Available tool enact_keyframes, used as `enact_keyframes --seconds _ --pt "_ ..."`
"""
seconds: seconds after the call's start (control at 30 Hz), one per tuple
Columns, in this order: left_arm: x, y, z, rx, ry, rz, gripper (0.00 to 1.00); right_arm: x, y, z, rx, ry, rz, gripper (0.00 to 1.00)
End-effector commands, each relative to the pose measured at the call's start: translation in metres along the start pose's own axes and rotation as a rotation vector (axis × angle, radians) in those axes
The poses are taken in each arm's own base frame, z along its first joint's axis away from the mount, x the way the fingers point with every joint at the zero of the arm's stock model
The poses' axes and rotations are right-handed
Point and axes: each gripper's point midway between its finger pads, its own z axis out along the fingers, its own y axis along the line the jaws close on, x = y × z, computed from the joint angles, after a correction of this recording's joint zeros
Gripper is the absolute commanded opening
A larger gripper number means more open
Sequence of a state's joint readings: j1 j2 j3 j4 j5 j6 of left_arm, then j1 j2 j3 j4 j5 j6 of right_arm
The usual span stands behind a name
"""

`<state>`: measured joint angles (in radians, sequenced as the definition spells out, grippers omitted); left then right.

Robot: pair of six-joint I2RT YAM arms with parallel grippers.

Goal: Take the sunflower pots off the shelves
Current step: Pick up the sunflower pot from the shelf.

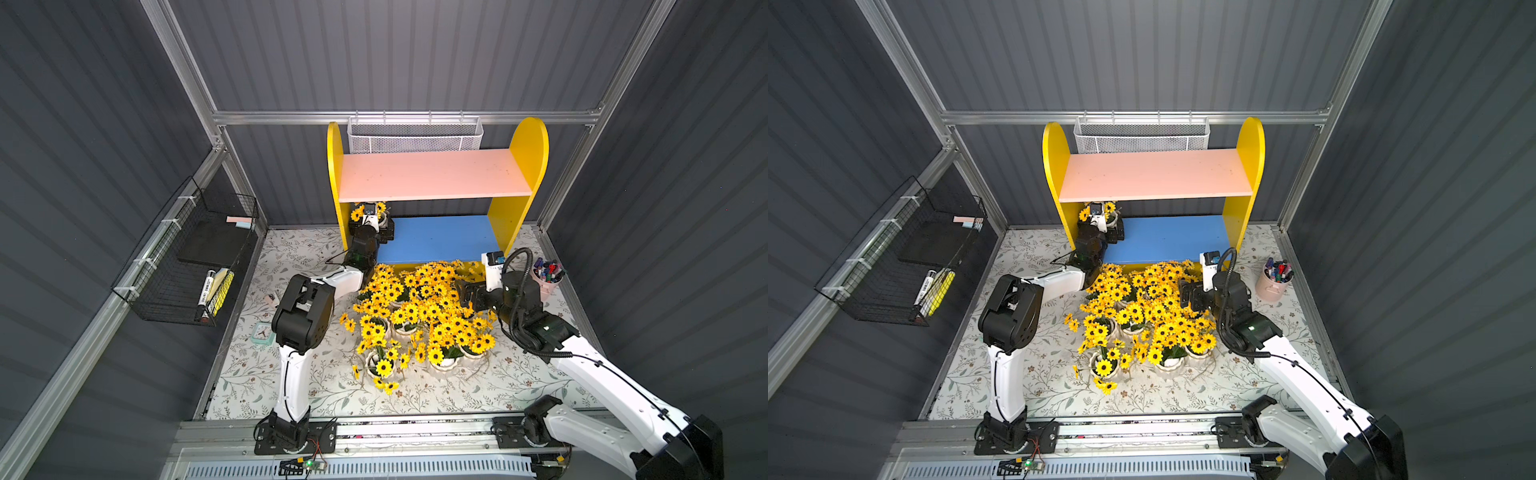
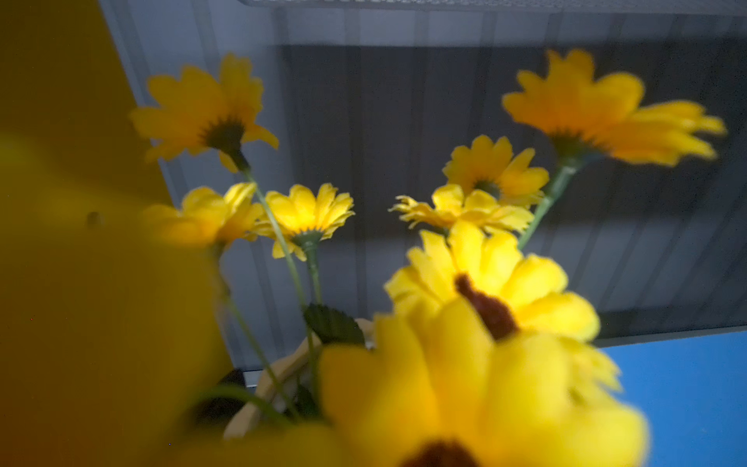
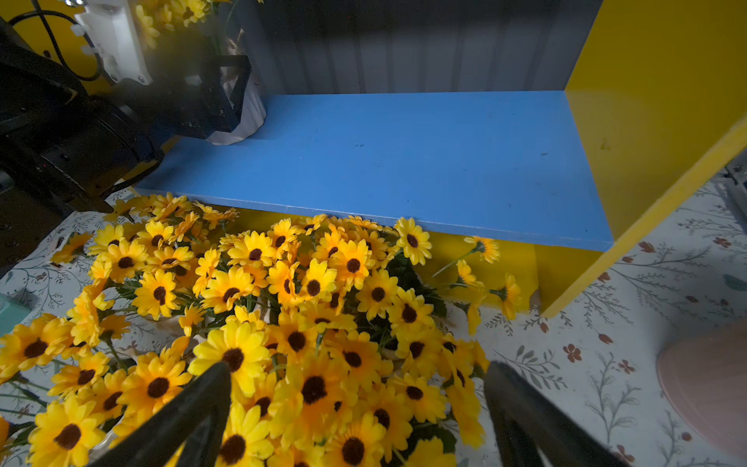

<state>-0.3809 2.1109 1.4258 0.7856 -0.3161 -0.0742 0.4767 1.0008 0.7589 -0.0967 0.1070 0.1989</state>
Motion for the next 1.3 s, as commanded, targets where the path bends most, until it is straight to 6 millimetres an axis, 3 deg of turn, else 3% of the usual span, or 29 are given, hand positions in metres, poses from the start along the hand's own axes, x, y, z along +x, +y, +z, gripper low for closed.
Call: enact_keyframes --seconds 0.0,0.4,0.67,1.07,1.27 --pt "-0.003 0.003 0.008 0.014 -0.02 0.027 0.99 0.0 -0.002 0.002 0.001 -0.007 -0.009 0.99" --pt "-0.009 0.001 -0.005 0.059 -0.038 0.061 0.73 -0.007 -0.006 -0.005 0.021 -0.034 -0.014 0.99" --pt "-0.014 0.001 -0.009 0.068 -0.036 0.058 0.32 -0.008 -0.012 -0.011 0.033 -0.049 -0.011 0.99" --pt "-0.024 -0.006 -0.022 0.127 -0.039 0.049 0.15 -0.009 -0.013 -0.012 0.03 -0.056 0.0 0.99" --pt "-0.033 -0.012 -0.032 0.181 -0.043 0.036 0.0 -0.008 -0.014 -0.01 0.038 -0.053 0.002 0.99"
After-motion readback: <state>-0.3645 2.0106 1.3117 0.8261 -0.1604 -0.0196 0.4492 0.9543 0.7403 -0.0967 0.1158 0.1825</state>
